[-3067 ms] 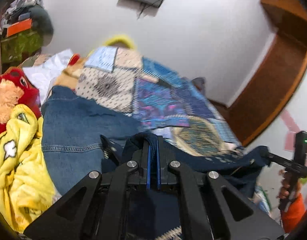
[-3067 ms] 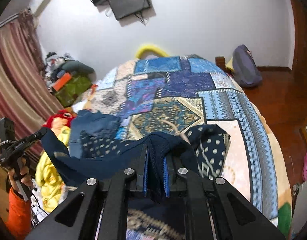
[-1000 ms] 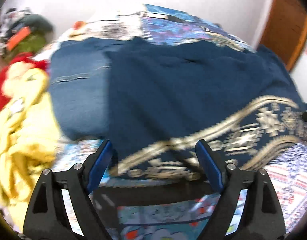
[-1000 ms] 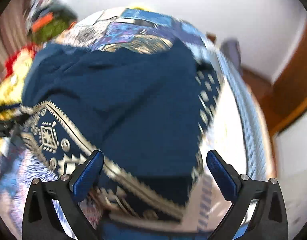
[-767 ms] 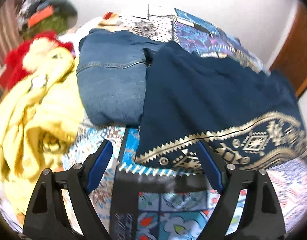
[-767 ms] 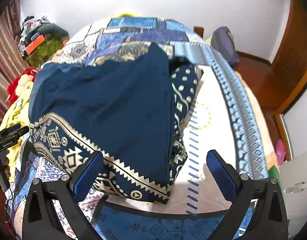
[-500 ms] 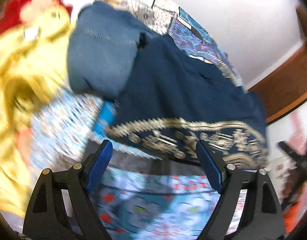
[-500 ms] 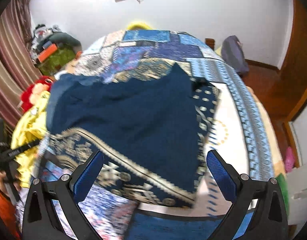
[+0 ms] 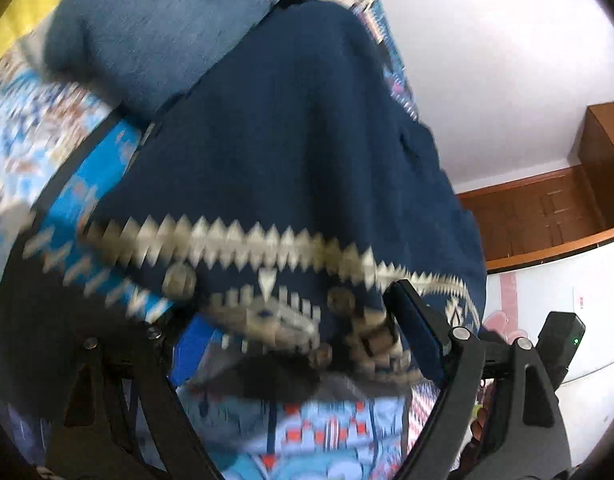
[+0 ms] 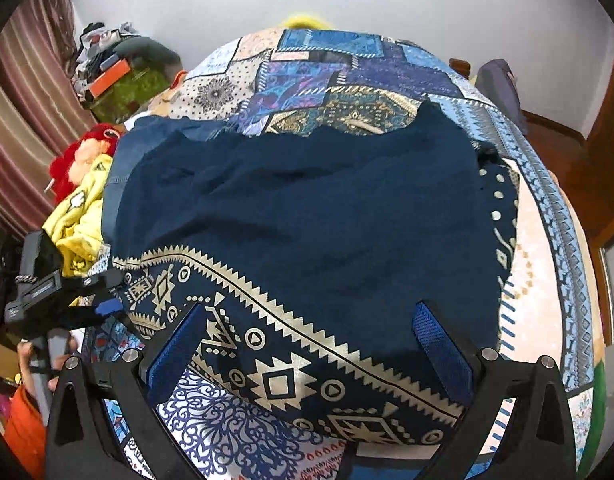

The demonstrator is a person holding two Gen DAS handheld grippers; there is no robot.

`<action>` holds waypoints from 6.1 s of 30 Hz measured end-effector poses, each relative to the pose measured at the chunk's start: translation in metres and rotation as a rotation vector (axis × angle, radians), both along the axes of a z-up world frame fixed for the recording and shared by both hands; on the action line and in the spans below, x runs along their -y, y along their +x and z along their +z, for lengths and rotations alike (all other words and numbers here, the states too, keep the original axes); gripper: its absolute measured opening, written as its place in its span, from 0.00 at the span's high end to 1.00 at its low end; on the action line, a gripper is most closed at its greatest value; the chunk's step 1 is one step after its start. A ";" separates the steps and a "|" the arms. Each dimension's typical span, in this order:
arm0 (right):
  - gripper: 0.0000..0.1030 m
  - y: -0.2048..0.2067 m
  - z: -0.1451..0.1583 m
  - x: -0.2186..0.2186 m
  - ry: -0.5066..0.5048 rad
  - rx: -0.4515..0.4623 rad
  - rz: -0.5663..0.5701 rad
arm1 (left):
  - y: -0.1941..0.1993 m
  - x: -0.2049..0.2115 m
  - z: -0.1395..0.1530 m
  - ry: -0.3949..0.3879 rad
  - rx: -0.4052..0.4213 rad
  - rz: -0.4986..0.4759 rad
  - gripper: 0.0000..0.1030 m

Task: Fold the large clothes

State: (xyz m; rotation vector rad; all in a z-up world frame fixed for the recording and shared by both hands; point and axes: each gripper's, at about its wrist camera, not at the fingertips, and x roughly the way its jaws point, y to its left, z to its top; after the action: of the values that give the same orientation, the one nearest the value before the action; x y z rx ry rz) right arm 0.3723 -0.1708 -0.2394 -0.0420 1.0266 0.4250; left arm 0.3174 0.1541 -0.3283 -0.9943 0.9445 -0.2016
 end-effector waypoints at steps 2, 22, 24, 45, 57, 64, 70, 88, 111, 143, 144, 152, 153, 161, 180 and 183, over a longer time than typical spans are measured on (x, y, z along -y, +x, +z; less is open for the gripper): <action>0.01 0.002 -0.003 -0.001 -0.003 -0.005 -0.005 | 0.012 0.004 0.005 0.042 0.033 -0.006 0.24; 0.01 0.002 0.032 -0.014 -0.052 0.099 0.020 | 0.020 0.049 0.140 0.532 0.276 0.090 0.94; 0.01 0.004 0.041 -0.021 -0.036 0.124 0.034 | 0.013 0.046 0.162 0.579 0.319 0.125 0.94; 0.00 0.011 -0.001 -0.073 -0.013 -0.089 0.240 | 0.002 0.138 0.222 0.899 0.557 -0.142 0.94; 0.00 -0.042 0.042 0.137 0.014 0.009 -0.229 | 0.021 0.281 0.158 0.940 0.423 -0.750 0.93; 0.00 -0.073 0.050 0.170 0.071 0.022 -0.305 | 0.004 0.285 0.139 0.892 0.337 -0.869 0.45; 0.00 -0.071 0.064 0.163 0.106 0.050 -0.274 | -0.030 0.272 0.160 0.884 0.392 -0.833 0.27; 0.00 -0.019 0.071 0.005 0.160 0.055 0.046 | 0.025 0.133 0.154 0.886 0.238 -0.442 0.14; 0.00 -0.018 0.017 0.119 0.097 -0.093 -0.190 | -0.003 0.104 0.135 0.914 0.213 -0.427 0.14; 0.31 0.101 -0.042 0.019 0.431 -0.351 0.049 | 0.115 0.103 0.072 0.199 0.082 -0.471 0.33; 0.38 0.101 -0.039 0.018 0.440 -0.350 0.049 | 0.111 0.104 0.079 0.219 0.101 -0.472 0.38; 0.60 0.086 0.020 -0.014 0.458 -0.245 0.120 | 0.081 0.081 0.157 0.342 0.272 -0.419 0.44; 0.60 0.085 0.030 -0.021 0.462 -0.225 0.133 | 0.076 0.072 0.165 0.350 0.293 -0.408 0.44; 0.60 0.089 0.106 -0.090 0.484 -0.087 0.242 | 0.062 0.000 0.230 0.436 0.392 -0.287 0.44; 0.59 0.190 0.002 -0.287 0.393 -0.313 0.284 | 0.132 -0.142 0.110 0.376 0.093 -0.114 0.44; 0.59 0.204 -0.033 -0.297 0.344 -0.371 0.260 | 0.145 -0.150 0.080 0.357 0.037 -0.129 0.42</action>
State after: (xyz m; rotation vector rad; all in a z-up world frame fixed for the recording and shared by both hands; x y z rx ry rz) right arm 0.5765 0.1257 -0.2728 0.2213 1.3047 0.8656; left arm 0.4626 0.3041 -0.2488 -0.6004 0.9711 -0.1525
